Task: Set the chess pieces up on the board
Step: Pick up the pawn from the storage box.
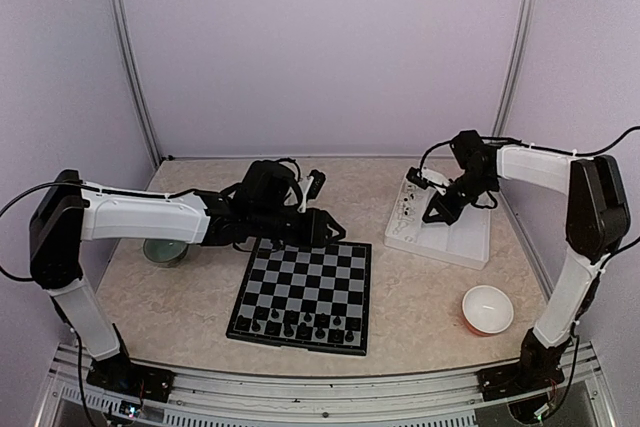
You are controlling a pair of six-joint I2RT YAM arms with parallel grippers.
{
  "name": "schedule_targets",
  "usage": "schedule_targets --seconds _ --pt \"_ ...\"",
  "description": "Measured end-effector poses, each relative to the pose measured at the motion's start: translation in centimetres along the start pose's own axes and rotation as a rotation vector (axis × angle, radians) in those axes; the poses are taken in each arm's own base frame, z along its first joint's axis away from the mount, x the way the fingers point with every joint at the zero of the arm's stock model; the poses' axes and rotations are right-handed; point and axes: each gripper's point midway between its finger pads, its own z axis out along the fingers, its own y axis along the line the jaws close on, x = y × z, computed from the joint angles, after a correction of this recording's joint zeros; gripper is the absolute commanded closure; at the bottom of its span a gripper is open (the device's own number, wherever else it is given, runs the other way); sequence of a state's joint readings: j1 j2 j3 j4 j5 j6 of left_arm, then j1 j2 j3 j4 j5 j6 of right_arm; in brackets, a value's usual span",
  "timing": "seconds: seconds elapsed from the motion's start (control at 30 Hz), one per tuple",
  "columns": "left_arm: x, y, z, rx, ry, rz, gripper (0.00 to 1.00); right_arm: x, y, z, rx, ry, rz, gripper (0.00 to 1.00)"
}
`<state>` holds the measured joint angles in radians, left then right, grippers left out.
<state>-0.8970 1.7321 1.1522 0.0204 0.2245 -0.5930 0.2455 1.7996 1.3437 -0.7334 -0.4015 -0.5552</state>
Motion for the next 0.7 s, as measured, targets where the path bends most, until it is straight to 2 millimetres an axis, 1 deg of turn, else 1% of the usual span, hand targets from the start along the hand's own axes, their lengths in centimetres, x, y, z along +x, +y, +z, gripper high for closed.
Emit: schedule_targets --seconds 0.07,0.1,0.17,0.23,0.3,0.4,0.47,0.57,0.63,0.7 --pt "0.0 0.0 0.1 0.0 0.001 0.0 0.58 -0.3 0.1 -0.4 0.001 -0.012 -0.002 0.98" --pt "0.0 0.0 0.1 -0.001 0.002 -0.001 0.58 -0.3 0.2 -0.4 0.0 -0.013 -0.001 0.95" --pt "0.0 0.0 0.1 -0.002 0.004 -0.001 0.58 -0.2 0.2 -0.4 0.0 -0.011 -0.001 0.86" --pt "-0.1 0.0 0.2 -0.001 0.002 0.001 0.58 0.0 0.1 -0.3 0.003 -0.003 0.005 0.79" --pt "-0.1 -0.1 0.2 -0.001 0.002 0.003 0.58 0.5 -0.2 0.1 0.014 0.019 -0.004 0.72" --pt "-0.1 -0.1 0.2 -0.001 0.002 0.007 0.58 2.3 -0.5 1.5 0.018 0.08 -0.014 0.66" --pt "-0.1 0.0 0.2 -0.002 0.002 0.008 0.58 3.7 -0.5 2.7 0.005 0.13 -0.019 0.63" --pt "-0.1 0.0 0.2 -0.003 0.002 0.008 0.58 5.3 -0.3 4.2 -0.034 0.184 -0.028 0.6" --pt "0.0 0.1 0.2 -0.007 0.003 0.008 0.58 6.0 0.0 5.0 -0.064 0.203 -0.038 0.59" --pt "0.3 0.4 0.2 -0.014 0.009 0.006 0.58 6.1 0.5 5.3 -0.095 0.197 -0.05 0.58"
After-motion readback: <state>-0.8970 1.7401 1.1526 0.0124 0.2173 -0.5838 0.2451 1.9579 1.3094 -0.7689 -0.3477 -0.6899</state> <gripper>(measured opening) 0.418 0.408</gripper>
